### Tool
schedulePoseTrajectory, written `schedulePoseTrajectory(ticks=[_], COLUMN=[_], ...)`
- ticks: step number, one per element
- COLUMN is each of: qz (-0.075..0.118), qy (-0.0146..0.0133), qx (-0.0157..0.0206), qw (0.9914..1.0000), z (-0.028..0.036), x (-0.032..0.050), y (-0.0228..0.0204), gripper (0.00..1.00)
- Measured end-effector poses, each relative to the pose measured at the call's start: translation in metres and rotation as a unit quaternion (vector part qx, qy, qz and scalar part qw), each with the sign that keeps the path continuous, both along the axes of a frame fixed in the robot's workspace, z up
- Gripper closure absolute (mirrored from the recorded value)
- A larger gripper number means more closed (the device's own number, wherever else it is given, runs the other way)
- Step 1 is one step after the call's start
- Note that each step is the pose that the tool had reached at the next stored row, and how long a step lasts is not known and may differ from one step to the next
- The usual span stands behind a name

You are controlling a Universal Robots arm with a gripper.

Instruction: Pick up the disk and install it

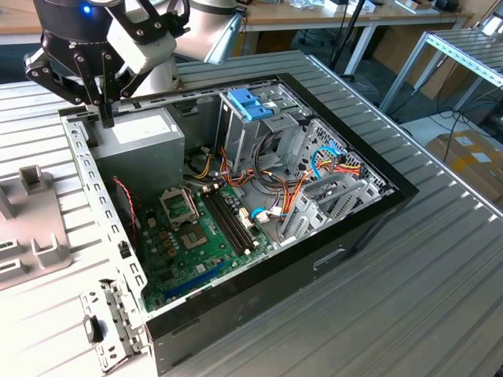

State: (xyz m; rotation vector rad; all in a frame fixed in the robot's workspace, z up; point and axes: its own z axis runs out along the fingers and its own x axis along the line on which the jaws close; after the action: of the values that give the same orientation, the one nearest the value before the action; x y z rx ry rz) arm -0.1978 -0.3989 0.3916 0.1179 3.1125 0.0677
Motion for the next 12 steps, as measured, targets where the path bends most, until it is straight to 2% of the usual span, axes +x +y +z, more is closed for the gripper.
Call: schedulePoseTrajectory(ticks=[12], qz=[0.0], qy=[0.0], qx=[0.0], qw=[1.0], z=[-0.0001], x=[-0.0061], y=[0.0], gripper=[0.89])
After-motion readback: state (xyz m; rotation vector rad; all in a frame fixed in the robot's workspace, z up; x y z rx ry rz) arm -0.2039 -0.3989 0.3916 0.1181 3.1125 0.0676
